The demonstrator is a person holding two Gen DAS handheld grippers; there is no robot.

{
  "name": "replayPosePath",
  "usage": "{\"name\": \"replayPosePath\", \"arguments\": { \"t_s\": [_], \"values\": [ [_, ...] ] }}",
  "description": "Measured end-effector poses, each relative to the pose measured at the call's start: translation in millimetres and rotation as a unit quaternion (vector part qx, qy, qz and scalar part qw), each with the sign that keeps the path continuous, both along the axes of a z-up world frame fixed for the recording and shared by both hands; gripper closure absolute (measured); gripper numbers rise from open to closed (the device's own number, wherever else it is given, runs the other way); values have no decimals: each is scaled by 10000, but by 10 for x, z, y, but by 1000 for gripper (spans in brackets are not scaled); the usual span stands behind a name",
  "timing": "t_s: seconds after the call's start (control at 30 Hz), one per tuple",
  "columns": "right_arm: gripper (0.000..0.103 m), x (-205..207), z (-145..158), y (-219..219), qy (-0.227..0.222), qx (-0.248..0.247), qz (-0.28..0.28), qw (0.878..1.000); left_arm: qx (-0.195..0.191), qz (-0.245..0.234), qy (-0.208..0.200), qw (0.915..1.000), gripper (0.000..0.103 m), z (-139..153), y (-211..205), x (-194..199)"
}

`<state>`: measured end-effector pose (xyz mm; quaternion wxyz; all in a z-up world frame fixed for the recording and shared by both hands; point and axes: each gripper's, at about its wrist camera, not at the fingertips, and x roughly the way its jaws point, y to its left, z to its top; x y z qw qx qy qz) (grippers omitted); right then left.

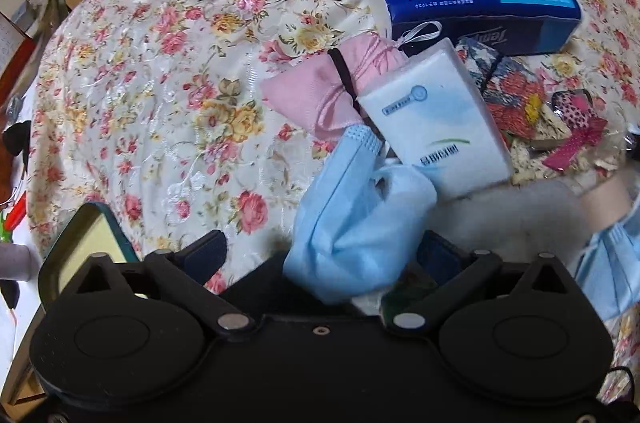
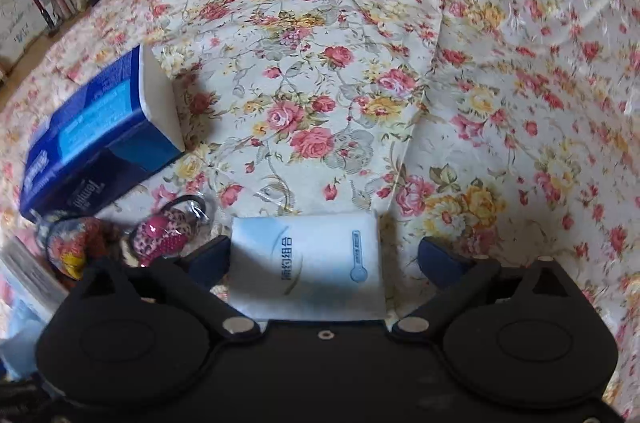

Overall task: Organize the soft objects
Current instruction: 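Grasp the light-blue face mask with the left gripper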

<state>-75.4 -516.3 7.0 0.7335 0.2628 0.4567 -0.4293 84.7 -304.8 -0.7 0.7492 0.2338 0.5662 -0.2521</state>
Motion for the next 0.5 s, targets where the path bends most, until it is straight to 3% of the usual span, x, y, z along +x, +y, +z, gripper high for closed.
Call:
{"name": "replayPosePath", "arguments": {
  "t_s": [0.13,0.23,0.3,0.5],
  "values": [
    [15,75,-75,20,292,-124,107,9994,-162,105,440,9988,19,-57,-12,122],
    [30,75,-38,51,213,-151,192,9995,-407,229,771,9959,38,-59,42,227],
    [31,66,-18,58,203,-186,182,9995,-431,296,829,9952,60,-34,75,267],
    [31,-144,116,-1,-128,-168,-173,9996,-580,333,686,9954,61,183,214,263]
  ]
}}
